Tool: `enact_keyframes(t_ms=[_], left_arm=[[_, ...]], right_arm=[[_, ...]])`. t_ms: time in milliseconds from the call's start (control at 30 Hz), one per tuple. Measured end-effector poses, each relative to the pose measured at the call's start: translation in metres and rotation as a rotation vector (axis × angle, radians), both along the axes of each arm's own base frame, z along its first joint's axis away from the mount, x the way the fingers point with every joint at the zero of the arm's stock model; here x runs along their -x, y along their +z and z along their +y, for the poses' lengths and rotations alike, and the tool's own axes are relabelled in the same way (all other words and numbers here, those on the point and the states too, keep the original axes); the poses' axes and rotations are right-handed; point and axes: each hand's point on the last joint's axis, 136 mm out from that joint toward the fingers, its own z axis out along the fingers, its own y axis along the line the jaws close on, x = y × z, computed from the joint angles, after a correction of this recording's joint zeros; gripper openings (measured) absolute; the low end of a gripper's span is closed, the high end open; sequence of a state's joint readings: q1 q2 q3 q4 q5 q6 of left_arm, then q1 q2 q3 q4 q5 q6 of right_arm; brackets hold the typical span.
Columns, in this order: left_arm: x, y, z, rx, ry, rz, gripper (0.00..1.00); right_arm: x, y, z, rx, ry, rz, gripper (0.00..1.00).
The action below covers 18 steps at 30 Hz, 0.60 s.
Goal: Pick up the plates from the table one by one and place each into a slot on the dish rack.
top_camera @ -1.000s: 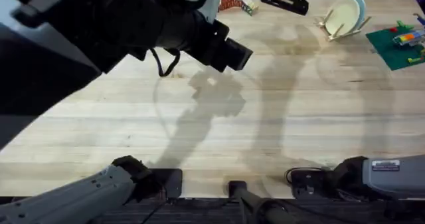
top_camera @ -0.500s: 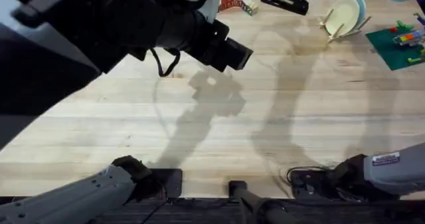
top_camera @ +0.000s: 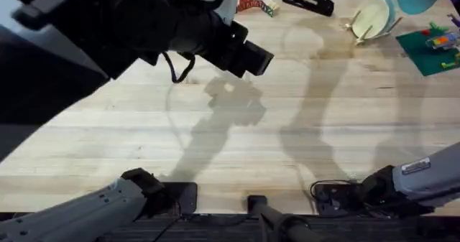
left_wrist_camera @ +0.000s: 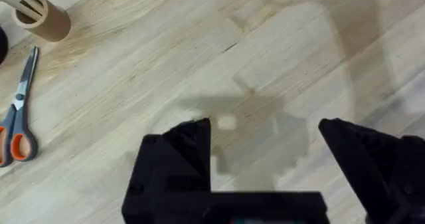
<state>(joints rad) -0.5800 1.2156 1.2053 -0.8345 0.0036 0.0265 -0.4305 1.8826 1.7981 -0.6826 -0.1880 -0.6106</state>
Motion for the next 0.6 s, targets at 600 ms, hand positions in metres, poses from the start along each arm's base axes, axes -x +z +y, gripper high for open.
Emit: enact_keyframes(t_ms=[600], left_arm=[[0.000,0.001,0.000,0.002,0.000,-0.003,0.993]], right_arm=[[-0.022,-0.030,-0.003,-0.031,0.025,-0.003,0.031]])
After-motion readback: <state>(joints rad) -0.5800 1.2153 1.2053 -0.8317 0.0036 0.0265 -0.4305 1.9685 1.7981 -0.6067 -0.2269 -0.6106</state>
